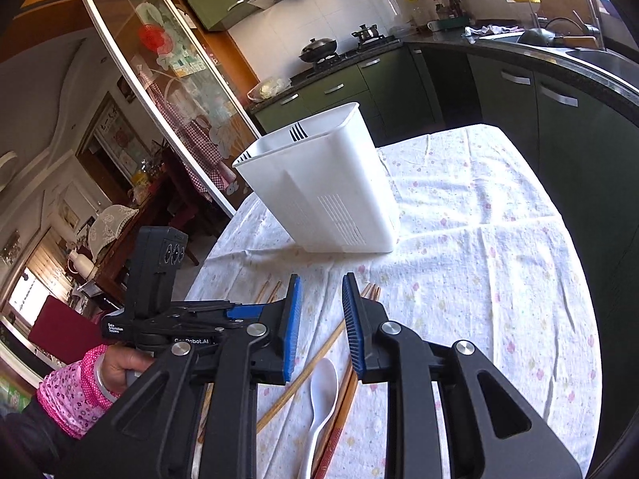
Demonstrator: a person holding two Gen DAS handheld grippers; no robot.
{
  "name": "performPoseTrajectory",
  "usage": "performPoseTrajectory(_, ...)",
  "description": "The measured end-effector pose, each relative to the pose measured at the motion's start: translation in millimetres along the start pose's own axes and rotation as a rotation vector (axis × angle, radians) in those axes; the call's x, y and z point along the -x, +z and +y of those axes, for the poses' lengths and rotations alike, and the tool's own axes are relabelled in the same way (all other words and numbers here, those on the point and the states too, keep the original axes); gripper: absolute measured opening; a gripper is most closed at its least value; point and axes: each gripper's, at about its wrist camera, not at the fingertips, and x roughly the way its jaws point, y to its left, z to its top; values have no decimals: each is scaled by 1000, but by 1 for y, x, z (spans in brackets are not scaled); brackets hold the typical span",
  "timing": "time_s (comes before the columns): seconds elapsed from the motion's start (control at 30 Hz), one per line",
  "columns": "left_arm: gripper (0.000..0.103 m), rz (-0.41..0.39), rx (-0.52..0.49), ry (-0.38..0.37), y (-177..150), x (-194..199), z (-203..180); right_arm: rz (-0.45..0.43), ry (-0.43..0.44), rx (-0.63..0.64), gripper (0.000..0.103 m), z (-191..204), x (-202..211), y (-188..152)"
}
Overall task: Organize utensils
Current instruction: 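Grasp the clear plastic spoon with the left gripper while the right gripper grasps the white spoon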
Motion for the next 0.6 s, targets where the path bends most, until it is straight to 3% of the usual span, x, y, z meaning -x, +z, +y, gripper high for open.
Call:
performPoseTrajectory(0.33,44,49,-10,1,-9,-12,-2,36,10,23,23,18,-11,8)
performPoseTrajectory(0.4,15,45,-22,20,-11,-12,-6,45,4,26,23,22,-14,10)
performPoseTrajectory(0.47,7,29,-46,46,-13,-9,-12,58,2,25,23,21,-16,8)
performPoseTrajectory(0.6,3,19,-71,57,-15,-2,-20,107,-13,34,23,17,-25,-1)
